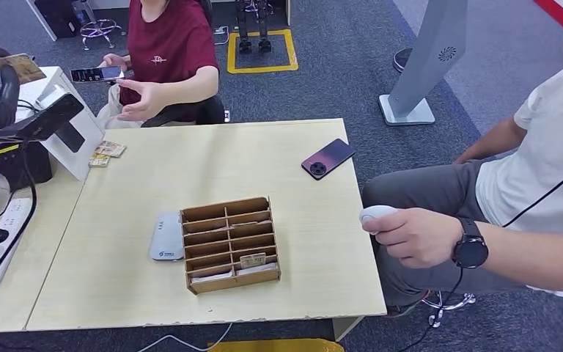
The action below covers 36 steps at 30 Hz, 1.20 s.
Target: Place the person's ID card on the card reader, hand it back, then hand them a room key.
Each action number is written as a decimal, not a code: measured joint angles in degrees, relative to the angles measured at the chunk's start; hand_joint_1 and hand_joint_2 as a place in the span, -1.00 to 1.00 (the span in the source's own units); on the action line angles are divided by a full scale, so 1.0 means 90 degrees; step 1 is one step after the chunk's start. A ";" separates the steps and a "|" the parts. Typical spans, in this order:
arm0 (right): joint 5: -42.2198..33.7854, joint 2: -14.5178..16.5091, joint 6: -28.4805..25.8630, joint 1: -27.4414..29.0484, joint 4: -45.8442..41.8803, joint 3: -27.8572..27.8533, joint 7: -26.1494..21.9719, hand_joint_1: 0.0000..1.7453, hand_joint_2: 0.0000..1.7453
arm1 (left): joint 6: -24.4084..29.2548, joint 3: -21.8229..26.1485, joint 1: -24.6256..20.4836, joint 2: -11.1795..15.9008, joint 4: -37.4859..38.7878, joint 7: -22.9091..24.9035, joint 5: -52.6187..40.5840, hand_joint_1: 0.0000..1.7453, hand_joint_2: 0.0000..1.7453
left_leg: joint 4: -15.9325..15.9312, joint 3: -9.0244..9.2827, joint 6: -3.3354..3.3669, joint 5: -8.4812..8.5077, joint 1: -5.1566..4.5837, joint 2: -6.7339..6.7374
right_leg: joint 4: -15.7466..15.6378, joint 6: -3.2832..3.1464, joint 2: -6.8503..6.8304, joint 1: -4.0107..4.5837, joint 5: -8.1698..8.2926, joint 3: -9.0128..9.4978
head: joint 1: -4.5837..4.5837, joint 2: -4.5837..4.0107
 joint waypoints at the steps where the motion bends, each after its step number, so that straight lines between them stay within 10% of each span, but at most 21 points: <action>1: 0.0003 -0.0003 0.0016 -0.0013 0.0001 0.0001 0.0000 -1.00 -1.00 | 0.0342 -0.0019 -0.0049 -0.0150 0.0448 0.0178 -0.0243 1.00 1.00 | 0.0000 0.0000 -0.0001 0.0001 0.0000 0.0005 | 0.0000 -0.0003 0.0005 0.0000 0.0004 -0.0001 | 0.0000 0.0000; 9: 0.0005 -0.0063 0.0104 -0.0016 0.0001 0.0004 0.0025 -1.00 -1.00 | 0.1186 -0.0026 -0.0131 -0.0927 0.2603 0.0264 -0.0602 1.00 1.00 | 0.0002 -0.0006 0.0000 0.0001 0.0000 0.0017 | -0.0002 -0.0006 0.0019 0.0000 0.0010 -0.0013 | -0.0001 0.0000; 26: 0.0002 -0.0169 0.0103 -0.0003 0.0004 0.0004 -0.0013 -1.00 -1.00 | 0.1008 -0.0026 -0.0166 -0.1283 0.3230 -0.0109 -0.0668 1.00 1.00 | 0.0002 -0.0017 -0.0001 0.0000 0.0002 0.0018 | -0.0001 -0.0006 0.0020 0.0001 0.0010 -0.0022 | -0.0001 0.0000; 30: 0.0002 -0.0187 0.0121 -0.0003 0.0004 0.0003 -0.0001 -1.00 -1.00 | 0.0971 -0.0025 -0.0168 -0.1317 0.3232 -0.0188 -0.0632 -1.00 1.00 | 0.0002 -0.0018 -0.0001 0.0000 0.0002 0.0018 | -0.0002 -0.0006 0.0019 0.0001 0.0010 -0.0023 | -0.0001 0.0000; 36: -0.0010 -0.0214 0.0120 0.0001 0.0004 0.0002 -0.0019 -1.00 -1.00 | 0.1050 -0.0014 -0.0149 -0.1287 0.3231 -0.0391 -0.0550 -1.00 1.00 | 0.0001 -0.0020 -0.0002 0.0000 0.0002 0.0018 | 0.0000 -0.0006 0.0019 0.0001 0.0010 -0.0022 | -0.0002 0.0000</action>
